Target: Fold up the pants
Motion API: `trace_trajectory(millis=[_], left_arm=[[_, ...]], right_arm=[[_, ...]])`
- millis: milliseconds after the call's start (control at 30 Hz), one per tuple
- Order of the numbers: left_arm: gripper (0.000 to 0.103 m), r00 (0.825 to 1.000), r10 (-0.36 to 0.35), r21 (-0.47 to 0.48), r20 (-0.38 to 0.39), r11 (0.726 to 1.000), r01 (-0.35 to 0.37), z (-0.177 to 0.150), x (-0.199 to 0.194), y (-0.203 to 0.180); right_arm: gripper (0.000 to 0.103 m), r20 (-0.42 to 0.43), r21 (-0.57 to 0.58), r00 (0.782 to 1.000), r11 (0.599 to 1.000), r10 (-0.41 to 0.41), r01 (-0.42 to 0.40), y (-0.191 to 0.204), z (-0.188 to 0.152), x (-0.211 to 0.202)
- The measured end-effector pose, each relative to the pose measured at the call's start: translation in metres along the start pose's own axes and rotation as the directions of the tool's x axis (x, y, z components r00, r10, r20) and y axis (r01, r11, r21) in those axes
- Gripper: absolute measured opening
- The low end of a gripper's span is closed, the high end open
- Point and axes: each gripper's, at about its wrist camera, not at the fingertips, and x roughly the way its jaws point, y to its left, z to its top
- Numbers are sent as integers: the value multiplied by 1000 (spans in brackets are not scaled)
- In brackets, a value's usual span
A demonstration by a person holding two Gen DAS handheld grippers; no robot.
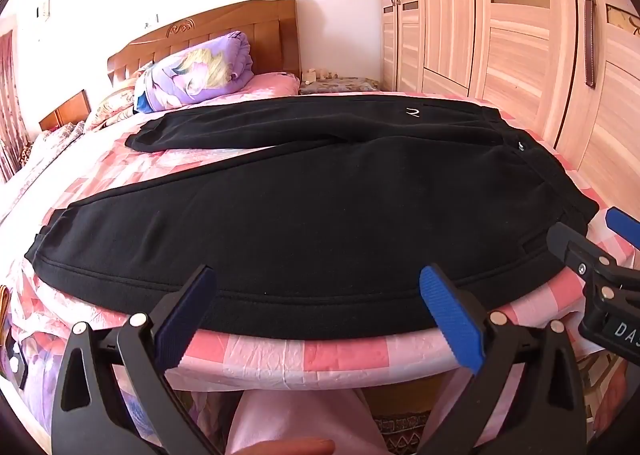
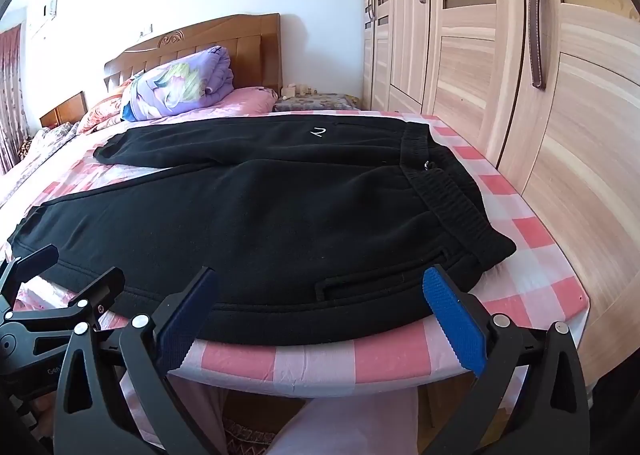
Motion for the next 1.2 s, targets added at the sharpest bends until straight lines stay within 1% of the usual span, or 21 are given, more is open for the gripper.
trace_trajectory(millis=[367, 800, 1200], left_arm=[[102, 1000, -8, -39, -2, 999, 8, -1, 0, 10], [102, 1000, -17, -48, 10, 999, 17, 0, -5, 12], [102, 1000, -13, -62, 5, 998, 13, 0, -4, 15]], right_arm=[[99, -1, -8, 1000, 1000, 4, -4, 2, 0, 1], [99, -10, -2, 1000, 1000, 5, -5, 1, 0, 2], [99, -12, 5, 1000, 1000, 5, -5, -1, -1, 3]])
